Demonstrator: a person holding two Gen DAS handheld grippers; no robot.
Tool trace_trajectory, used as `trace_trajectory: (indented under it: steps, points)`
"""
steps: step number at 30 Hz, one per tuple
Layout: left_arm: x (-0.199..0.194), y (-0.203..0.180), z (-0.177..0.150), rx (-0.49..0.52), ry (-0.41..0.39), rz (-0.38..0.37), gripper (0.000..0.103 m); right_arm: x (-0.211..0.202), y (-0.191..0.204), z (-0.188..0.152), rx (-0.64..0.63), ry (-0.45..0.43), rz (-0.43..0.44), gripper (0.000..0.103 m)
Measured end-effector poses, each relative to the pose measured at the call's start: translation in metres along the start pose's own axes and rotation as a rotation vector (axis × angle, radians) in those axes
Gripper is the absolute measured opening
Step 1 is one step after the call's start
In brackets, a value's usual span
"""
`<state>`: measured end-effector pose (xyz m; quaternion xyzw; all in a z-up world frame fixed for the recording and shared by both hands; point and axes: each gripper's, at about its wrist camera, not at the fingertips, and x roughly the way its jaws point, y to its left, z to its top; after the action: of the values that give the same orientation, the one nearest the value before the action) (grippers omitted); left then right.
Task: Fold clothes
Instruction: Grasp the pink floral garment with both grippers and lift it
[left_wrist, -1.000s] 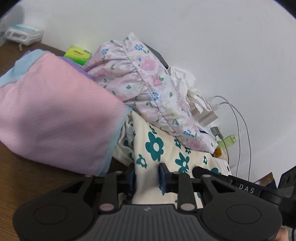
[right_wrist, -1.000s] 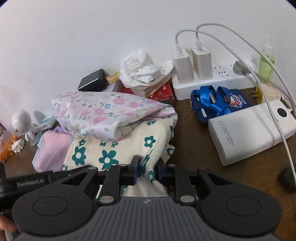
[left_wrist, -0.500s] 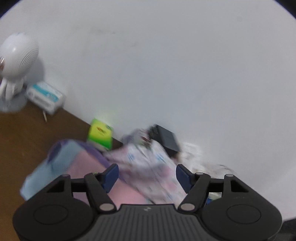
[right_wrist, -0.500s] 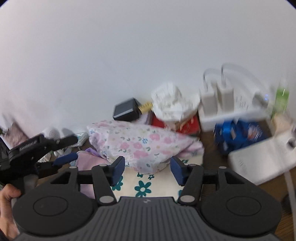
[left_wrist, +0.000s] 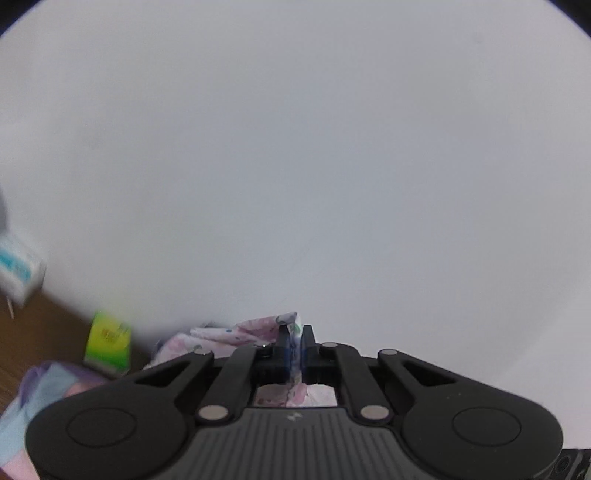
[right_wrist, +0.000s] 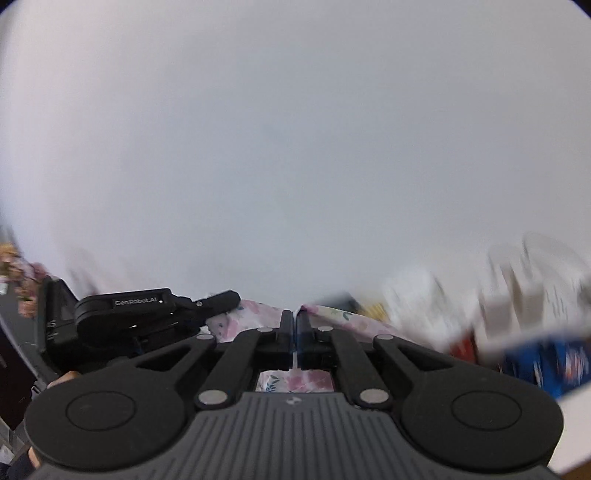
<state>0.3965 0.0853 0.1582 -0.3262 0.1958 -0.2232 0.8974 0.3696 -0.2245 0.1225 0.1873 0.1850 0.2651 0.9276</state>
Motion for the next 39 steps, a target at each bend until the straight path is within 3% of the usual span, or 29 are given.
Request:
trace_trajectory:
  steps: [5,10,15,20,24,27,30,32,34,35,37,38,39]
  points:
    - [-0.117,-0.108,0.029,0.150,-0.158,-0.135,0.003,-0.089,0.082,0.045,-0.174,-0.184,0.106,0.001]
    - [-0.263,-0.200,0.024,0.251,-0.182,-0.221,0.003,-0.224,0.162,0.063,-0.272,-0.287,0.210,0.001]
    - [-0.392,-0.264,0.005,0.326,-0.235,-0.269,0.004,-0.363,0.225,0.061,-0.336,-0.361,0.222,0.001]
    - [-0.473,-0.308,-0.024,0.366,-0.270,-0.296,0.004,-0.465,0.282,0.056,-0.376,-0.413,0.190,0.001]
    - [-0.491,-0.308,-0.066,0.377,-0.224,-0.262,0.004,-0.512,0.302,0.035,-0.407,-0.420,0.178,0.001]
    - [-0.473,-0.282,-0.088,0.339,-0.157,-0.182,0.004,-0.505,0.288,0.015,-0.364,-0.360,0.166,0.001]
    - [-0.421,-0.233,-0.097,0.245,-0.139,-0.040,0.011,-0.454,0.252,0.002,-0.277,-0.250,0.105,0.001]
    - [-0.366,-0.196,-0.107,0.236,-0.110,0.135,0.017,-0.393,0.219,-0.008,-0.250,-0.140,0.002,0.003]
    - [-0.310,-0.156,-0.124,0.263,-0.048,0.329,0.020,-0.322,0.178,-0.029,-0.237,-0.016,-0.148,0.013]
    - [-0.301,-0.137,-0.137,0.252,0.006,0.355,0.020,-0.292,0.158,-0.043,-0.244,0.050,-0.236,0.028]
    - [-0.287,-0.099,-0.165,0.225,0.120,0.389,0.021,-0.259,0.129,-0.076,-0.299,0.161,-0.374,0.030]
    - [-0.294,-0.086,-0.183,0.231,0.160,0.354,0.025,-0.266,0.130,-0.098,-0.350,0.170,-0.362,0.032]
    - [-0.304,-0.075,-0.202,0.241,0.197,0.310,0.028,-0.274,0.130,-0.121,-0.401,0.180,-0.350,0.048]
